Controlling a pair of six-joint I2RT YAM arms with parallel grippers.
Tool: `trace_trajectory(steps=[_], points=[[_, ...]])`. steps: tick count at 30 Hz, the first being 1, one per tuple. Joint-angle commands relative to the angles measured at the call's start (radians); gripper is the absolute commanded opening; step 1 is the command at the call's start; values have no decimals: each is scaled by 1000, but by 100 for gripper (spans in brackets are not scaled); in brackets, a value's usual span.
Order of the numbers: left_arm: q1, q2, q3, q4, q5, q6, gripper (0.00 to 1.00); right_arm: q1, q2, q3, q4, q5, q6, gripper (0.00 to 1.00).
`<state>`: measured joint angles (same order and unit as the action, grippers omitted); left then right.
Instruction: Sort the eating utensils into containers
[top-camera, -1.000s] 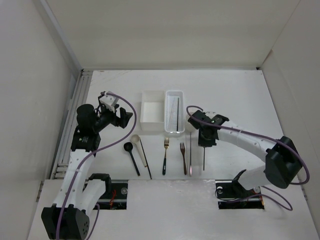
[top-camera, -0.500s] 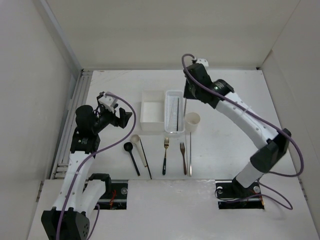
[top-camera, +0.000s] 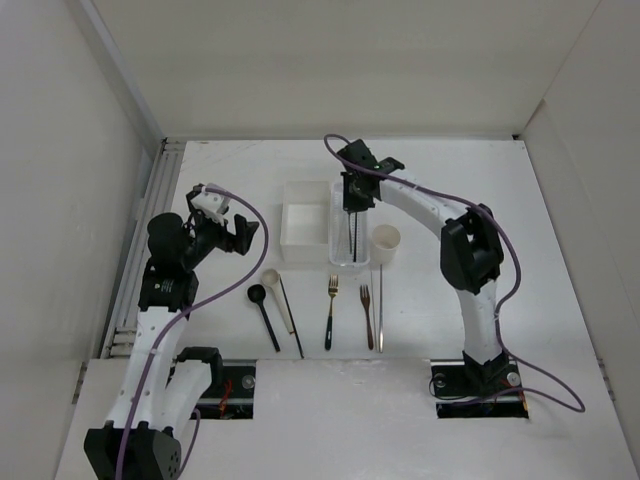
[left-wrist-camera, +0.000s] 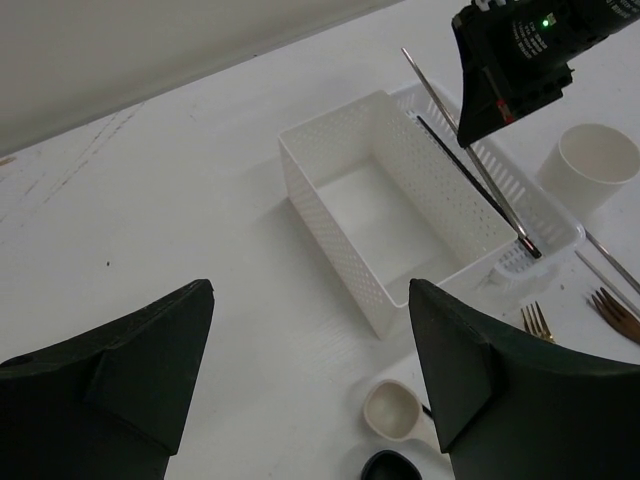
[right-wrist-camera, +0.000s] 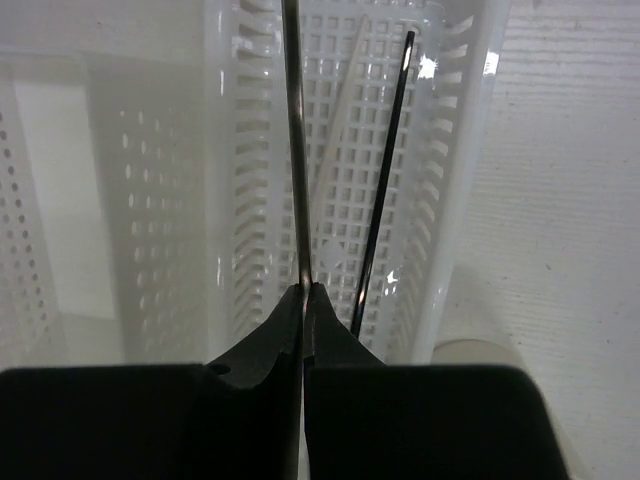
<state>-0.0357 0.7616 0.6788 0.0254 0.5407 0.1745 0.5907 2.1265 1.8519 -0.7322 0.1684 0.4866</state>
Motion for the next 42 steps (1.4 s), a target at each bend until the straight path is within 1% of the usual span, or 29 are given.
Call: trace_trajectory(steps=[1,7,11,13,16,17,20,24,25,27,28,30,31,32,34,35,36,37,39,41,42], points=[[7,-8,-18,39,-2,2,77,-23,-53,-13,71,-46,3,0],[16,10,-18,50,-2,-7,78,-32,16,7,48,-105,3,0],[16,10,-18,59,-2,-7,78,-32,16,7,37,-130,3,0],[16,10,-18,59,-2,-7,78,-32,16,-2,25,-130,3,5],[16,10,-18,59,-2,-7,78,-32,4,-2,13,-130,3,24],[16,10,-18,59,-2,-7,78,-32,-13,-2,13,-119,3,39],[16,19,-18,59,-2,-7,78,-23,-55,9,13,-80,-34,55],[16,19,-18,59,7,-7,78,11,-131,81,-9,14,-80,55],[16,19,-18,59,7,-7,78,30,-152,93,-18,63,-92,55],[16,19,-18,59,7,-7,78,52,-236,93,-18,114,-112,55],[16,19,-18,59,7,-7,78,63,-267,77,-29,141,-124,52],[16,19,-18,59,7,-7,78,73,-360,-26,-29,120,-125,48],[16,19,-18,70,7,-7,78,73,-388,-74,-41,99,-125,41],[16,19,-18,70,7,-7,78,73,-414,-179,-65,73,-125,36],[16,8,-18,70,7,-7,78,89,-476,-290,-102,72,-90,26],[16,8,-18,79,7,-7,78,113,-493,-348,-125,72,-76,26],[16,8,-28,79,7,-16,78,130,-510,-453,-125,72,-62,26],[16,8,-28,79,16,-17,78,145,-536,-500,-137,72,-25,28],[16,8,-38,88,16,-17,78,169,-554,-616,-124,43,6,35],[16,-1,-38,88,25,-17,78,169,-565,-678,-90,7,26,42],[16,-1,-38,88,25,-17,78,169,-565,-697,-60,-9,26,42]])
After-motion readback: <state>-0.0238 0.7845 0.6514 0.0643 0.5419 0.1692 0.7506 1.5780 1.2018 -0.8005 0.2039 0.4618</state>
